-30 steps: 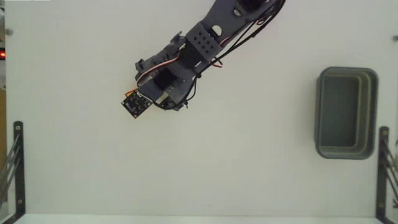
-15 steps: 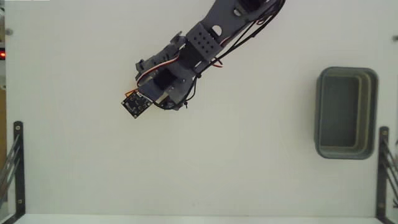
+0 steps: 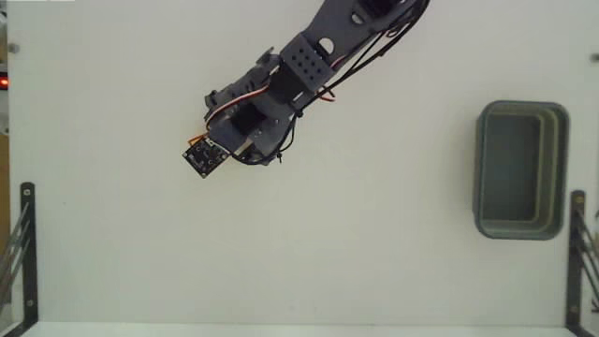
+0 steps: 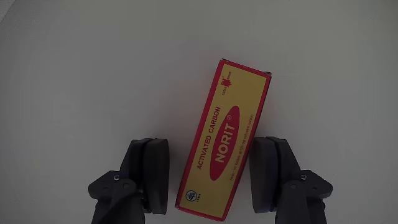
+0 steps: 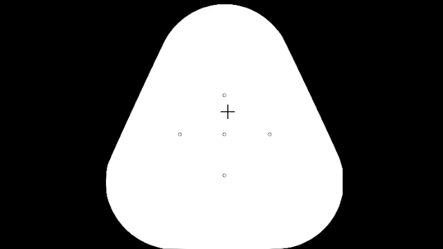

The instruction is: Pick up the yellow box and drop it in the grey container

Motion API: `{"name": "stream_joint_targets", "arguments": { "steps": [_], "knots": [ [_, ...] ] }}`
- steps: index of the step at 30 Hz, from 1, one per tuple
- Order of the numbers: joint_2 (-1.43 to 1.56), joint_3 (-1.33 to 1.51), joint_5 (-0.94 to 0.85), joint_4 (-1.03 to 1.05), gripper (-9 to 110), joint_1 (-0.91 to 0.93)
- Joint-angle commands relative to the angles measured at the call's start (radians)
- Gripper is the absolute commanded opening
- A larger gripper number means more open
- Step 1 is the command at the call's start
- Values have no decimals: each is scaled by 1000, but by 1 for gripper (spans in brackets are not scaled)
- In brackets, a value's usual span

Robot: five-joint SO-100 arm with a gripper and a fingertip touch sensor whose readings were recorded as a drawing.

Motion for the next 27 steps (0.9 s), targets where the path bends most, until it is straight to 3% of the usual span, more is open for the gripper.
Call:
{"name": "stream_joint_targets", "arguments": {
  "steps": [1,27],
  "knots": [
    [27,1,3,-6,76,11],
    [27,1,3,-6,70,11]
  ]
}}
